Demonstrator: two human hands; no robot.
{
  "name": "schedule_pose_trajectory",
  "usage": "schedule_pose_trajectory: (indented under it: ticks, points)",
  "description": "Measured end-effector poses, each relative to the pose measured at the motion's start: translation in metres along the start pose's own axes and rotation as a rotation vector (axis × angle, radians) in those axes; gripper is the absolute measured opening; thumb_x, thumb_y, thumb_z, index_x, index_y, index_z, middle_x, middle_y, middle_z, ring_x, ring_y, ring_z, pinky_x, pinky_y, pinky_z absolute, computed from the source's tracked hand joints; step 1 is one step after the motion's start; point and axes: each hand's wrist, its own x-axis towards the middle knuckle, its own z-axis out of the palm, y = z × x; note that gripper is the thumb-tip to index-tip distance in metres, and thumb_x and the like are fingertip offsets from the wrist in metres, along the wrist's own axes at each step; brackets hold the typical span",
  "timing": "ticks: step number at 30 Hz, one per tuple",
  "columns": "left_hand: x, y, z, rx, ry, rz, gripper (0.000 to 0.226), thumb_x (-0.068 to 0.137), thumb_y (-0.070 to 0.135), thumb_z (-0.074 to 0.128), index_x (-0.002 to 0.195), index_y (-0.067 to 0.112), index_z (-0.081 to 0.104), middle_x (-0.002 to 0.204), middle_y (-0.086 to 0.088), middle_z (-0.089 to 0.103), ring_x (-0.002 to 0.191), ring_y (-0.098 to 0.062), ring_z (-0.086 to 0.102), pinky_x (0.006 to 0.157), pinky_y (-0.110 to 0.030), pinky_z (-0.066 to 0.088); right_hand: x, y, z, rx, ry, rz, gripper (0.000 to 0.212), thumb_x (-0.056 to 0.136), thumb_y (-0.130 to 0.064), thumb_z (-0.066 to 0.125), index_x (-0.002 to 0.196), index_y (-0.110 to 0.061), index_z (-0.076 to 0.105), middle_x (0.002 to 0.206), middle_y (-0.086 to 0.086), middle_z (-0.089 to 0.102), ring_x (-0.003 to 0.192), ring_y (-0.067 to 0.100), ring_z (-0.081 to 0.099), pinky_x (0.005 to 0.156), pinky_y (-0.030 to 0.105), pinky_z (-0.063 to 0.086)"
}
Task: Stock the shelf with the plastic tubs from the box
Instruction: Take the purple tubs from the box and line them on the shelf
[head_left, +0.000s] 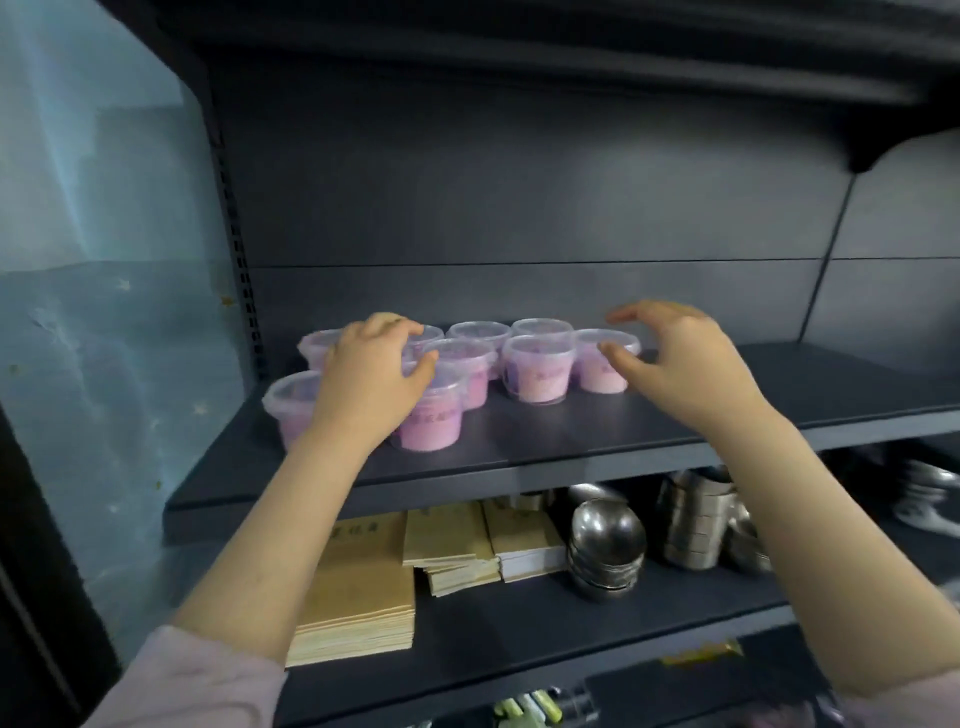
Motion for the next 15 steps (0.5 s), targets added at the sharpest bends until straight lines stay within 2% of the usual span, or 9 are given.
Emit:
schedule_pose_trajectory:
  ticks: [2, 6, 10, 15]
  points:
    - [-0.004, 0.052, 0.015, -0.007, -0.007, 0.089, 0.033, 0.088, 0.034, 0.059, 0.115, 0.016, 0.063, 0.120, -0.003, 0.060, 0.109, -0.031, 0.052, 0.093, -0.042, 0.042, -0.026, 0.023, -0.036, -0.091, 0.043, 0.018, 0.036, 0.087, -0.037, 0.061, 0.118, -0.018, 0.063, 0.117, 0.004, 0.065, 0.112, 0.030, 0.054, 0.090, 0.041, 0.046]
    - [-0.022, 0.155, 0.051, -0.137, -0.059, 0.157, 0.033, 0.088, 0.032, 0.059, 0.116, 0.015, 0.063, 0.122, -0.003, 0.060, 0.113, -0.030, 0.051, 0.096, -0.038, 0.038, -0.090, 0.079, -0.109, -0.235, 0.065, 0.091, 0.036, 0.090, -0.040, 0.058, 0.119, -0.020, 0.061, 0.117, 0.002, 0.065, 0.114, 0.027, 0.052, 0.089, 0.041, 0.047]
    - [-0.051, 0.260, 0.092, -0.256, -0.173, 0.234, 0.036, 0.092, 0.038, 0.054, 0.121, 0.018, 0.058, 0.128, 0.002, 0.055, 0.119, -0.025, 0.045, 0.100, -0.039, 0.036, -0.164, 0.144, -0.179, -0.339, 0.010, 0.233, 0.037, 0.091, -0.038, 0.057, 0.122, -0.021, 0.060, 0.122, 0.000, 0.063, 0.116, 0.026, 0.052, 0.094, 0.041, 0.046]
    - [-0.105, 0.380, 0.149, -0.329, -0.313, 0.398, 0.034, 0.094, 0.039, 0.049, 0.122, 0.021, 0.056, 0.127, 0.005, 0.054, 0.118, -0.022, 0.046, 0.097, -0.038, 0.038, -0.269, 0.224, -0.242, -0.417, -0.044, 0.439, 0.040, 0.089, -0.038, 0.058, 0.127, -0.023, 0.055, 0.116, 0.001, 0.065, 0.113, 0.026, 0.054, 0.089, 0.039, 0.048]
